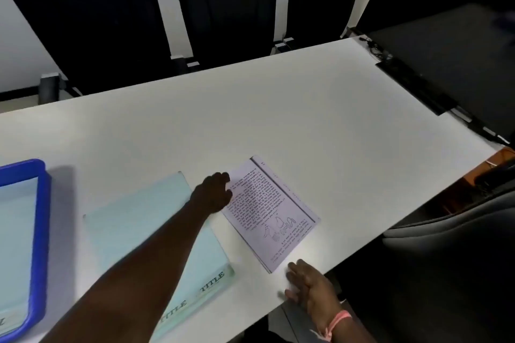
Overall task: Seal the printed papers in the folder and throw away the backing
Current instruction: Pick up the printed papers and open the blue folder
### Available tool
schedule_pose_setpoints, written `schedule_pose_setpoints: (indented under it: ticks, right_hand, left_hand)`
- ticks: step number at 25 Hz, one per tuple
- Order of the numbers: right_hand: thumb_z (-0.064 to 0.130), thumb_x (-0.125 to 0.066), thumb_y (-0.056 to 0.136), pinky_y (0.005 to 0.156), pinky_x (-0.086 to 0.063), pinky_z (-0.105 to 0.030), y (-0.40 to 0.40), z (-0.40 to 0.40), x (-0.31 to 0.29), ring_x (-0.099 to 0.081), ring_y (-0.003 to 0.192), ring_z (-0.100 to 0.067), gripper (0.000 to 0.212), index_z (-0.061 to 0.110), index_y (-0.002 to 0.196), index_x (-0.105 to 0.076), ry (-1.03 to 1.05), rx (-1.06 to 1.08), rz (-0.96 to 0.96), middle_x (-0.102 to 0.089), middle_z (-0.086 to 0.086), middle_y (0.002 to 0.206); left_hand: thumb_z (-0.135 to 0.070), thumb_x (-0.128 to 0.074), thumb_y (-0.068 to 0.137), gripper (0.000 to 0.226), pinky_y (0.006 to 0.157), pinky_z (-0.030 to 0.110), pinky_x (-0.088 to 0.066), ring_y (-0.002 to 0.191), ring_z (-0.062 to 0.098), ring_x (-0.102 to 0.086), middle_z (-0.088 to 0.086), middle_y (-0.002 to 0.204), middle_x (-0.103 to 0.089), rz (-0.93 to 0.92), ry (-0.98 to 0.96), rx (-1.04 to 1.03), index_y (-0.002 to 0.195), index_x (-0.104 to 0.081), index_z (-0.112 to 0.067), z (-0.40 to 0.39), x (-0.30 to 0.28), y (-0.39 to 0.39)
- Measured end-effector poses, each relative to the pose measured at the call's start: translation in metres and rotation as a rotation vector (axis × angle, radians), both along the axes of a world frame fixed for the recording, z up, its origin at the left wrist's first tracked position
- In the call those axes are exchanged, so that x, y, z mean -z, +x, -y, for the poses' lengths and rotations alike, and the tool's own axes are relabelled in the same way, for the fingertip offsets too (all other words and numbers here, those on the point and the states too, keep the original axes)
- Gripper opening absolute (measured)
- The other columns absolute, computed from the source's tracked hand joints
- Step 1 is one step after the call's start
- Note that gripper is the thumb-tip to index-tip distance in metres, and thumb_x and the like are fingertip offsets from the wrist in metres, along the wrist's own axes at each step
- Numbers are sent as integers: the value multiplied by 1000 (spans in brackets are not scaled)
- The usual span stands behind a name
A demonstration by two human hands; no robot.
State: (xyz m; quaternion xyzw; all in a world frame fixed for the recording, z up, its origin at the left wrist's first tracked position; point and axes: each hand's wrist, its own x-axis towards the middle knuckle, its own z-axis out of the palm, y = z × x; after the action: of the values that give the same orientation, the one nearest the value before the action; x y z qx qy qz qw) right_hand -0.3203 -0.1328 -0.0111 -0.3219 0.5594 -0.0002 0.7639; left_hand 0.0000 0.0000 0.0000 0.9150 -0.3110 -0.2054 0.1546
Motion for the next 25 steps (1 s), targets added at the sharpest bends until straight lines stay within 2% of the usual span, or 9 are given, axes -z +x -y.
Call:
schedule_pose_setpoints:
  ticks: [3, 4, 6, 9, 12, 15, 17, 22, 25]
  right_hand:
    - [19, -70, 88, 63, -56, -36, 3, 3, 4, -69, 85, -27, 27, 4, 110, -68, -196, -133, -150, -76, -14, 95]
    - [19, -72, 85, 60, -52, -33, 2, 4, 5, -63, 72, -27, 35, -5, 109, -64, -291, -147, -229, -70, -16, 86]
    - [20, -76, 83, 63, -48, -37, -3, 10, 16, -53, 66, -25, 48, -11, 111, -52, -389, -93, -323, -58, -17, 82]
    - [21, -76, 85, 76, -52, -46, -7, 11, 20, -54, 73, -27, 44, 3, 113, -47, -319, 13, -344, -56, -18, 94]
    - [21, -81, 79, 88, -50, -48, -15, 14, 27, -58, 87, -29, 44, 6, 109, -53, -212, 120, -312, -62, -16, 104]
    - [13, -74, 83, 94, -51, -56, -22, 17, 23, -62, 111, -40, 40, 9, 121, -63, -64, 234, -141, -69, -19, 119]
    - [9, -63, 90, 93, -51, -60, -27, 17, 13, -63, 112, -46, 36, 8, 126, -62, 3, 253, 31, -69, -25, 122]
    - [-7, -63, 86, 87, -52, -53, -19, 21, -11, -64, 107, -48, 48, -1, 132, -56, -173, 82, -16, -64, -31, 125]
    - [2, -74, 67, 84, -54, -51, -2, 30, -57, -67, 103, -46, 51, 1, 117, -65, -440, -52, 12, -69, -29, 116]
  left_hand:
    - [-45, -62, 87, 68, 104, 53, -37, 140, 27, -33, 1, 153, -38, 1, 222, -19, 145, -36, -21, 30, 9, 11]
    - [-46, -67, 84, 76, 105, 55, -35, 144, 25, -26, -3, 158, -30, -23, 268, 17, 148, -32, -23, 36, 10, 11]
    - [-46, -74, 78, 90, 104, 57, -35, 145, 23, -22, -8, 163, -17, -15, 312, 93, 151, -27, -25, 37, 20, 3]
    - [-51, -77, 72, 94, 103, 53, -37, 140, 24, -29, -8, 163, -19, 33, 310, 178, 150, -30, -28, 31, 19, -14]
    - [-55, -74, 72, 89, 103, 52, -37, 137, 25, -32, -5, 160, -24, 86, 307, 324, 148, -34, -30, 23, 18, -46]
    - [-49, -71, 79, 72, 97, 49, -45, 129, 28, -40, 2, 151, -35, 67, 223, 313, 140, -42, -25, 16, 24, -76]
    - [-40, -68, 85, 56, 92, 46, -50, 120, 29, -47, 4, 147, -37, 30, 164, 230, 133, -47, -20, 12, 28, -87]
    - [-28, -64, 89, 53, 98, 40, -47, 119, 30, -53, 7, 145, -42, -202, 33, 83, 137, -43, -16, 5, 23, -87]
    - [-38, -74, 83, 66, 98, 37, -47, 116, 24, -56, 9, 136, -53, -460, -180, -129, 136, -43, -16, -5, 10, -72]
